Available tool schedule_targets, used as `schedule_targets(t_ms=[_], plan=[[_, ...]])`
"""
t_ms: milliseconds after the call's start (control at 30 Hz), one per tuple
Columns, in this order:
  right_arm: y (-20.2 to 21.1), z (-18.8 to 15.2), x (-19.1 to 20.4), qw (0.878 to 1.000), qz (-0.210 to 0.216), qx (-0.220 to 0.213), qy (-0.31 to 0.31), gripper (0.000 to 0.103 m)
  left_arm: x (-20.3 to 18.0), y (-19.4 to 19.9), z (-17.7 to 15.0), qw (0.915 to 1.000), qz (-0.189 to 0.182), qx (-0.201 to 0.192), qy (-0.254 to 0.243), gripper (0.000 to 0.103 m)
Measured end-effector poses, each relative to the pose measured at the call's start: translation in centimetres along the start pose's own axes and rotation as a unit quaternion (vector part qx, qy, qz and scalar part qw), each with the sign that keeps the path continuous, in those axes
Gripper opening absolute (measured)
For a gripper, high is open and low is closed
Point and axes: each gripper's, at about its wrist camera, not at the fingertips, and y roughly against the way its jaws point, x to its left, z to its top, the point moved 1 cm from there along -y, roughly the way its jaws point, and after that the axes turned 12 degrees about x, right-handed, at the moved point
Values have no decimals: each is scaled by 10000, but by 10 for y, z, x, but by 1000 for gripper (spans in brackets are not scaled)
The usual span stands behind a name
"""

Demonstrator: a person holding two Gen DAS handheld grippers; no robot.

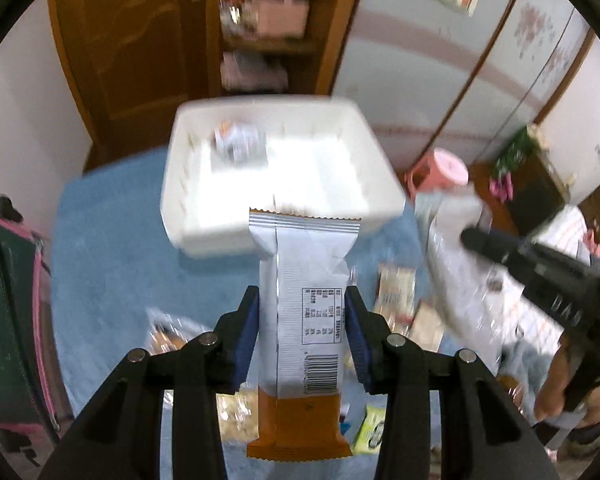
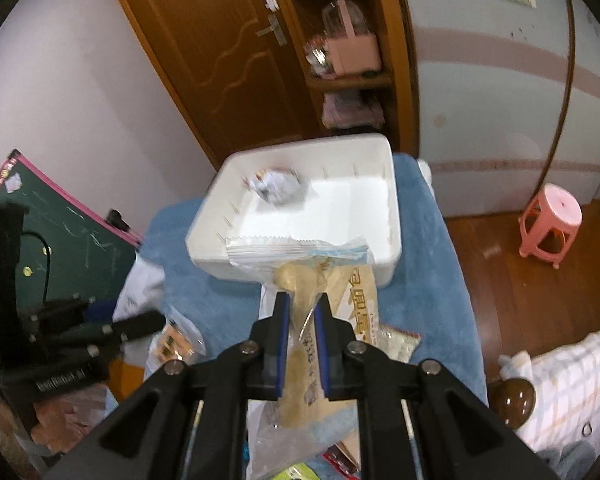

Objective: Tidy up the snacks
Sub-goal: 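Carry both snacks over the white bin and release them inside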

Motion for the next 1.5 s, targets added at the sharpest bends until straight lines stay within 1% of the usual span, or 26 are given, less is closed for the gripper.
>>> schedule_targets(t_ms=[133,300,400,533,667,767,900,1200,1367,1467,1500], plan=[[22,19,10,9994,65,-288,160,12,0,34,21,9990,70,-440,25,40],[42,45,17,9972,106,-626,384,12,3,60,37,9970,193,-752,78,40],[48,64,20,9956,93,-793,487,12,2,64,53,9958,264,-861,134,40],[55,87,20,9943,155,-935,481,12,-3,66,76,9937,520,-980,179,40],[58,105,19,9924,189,-1072,571,12,-8,65,89,9919,642,-1069,220,40],[56,113,21,9920,176,-1072,642,12,-11,63,100,9910,739,-1088,233,40],[46,123,19,9924,169,-1016,670,12,-11,53,113,9912,820,-997,303,40],[13,141,3,9956,122,-743,551,12,-10,21,136,9901,1110,-796,333,40],[-9,151,-2,9971,67,-564,503,12,-9,4,148,9879,1348,-700,310,41],[-19,154,-4,9977,16,-466,486,13,-7,-7,154,9875,1414,-611,344,41],[-24,156,-4,9978,-27,-428,501,14,-4,-10,155,9873,1431,-588,357,42]])
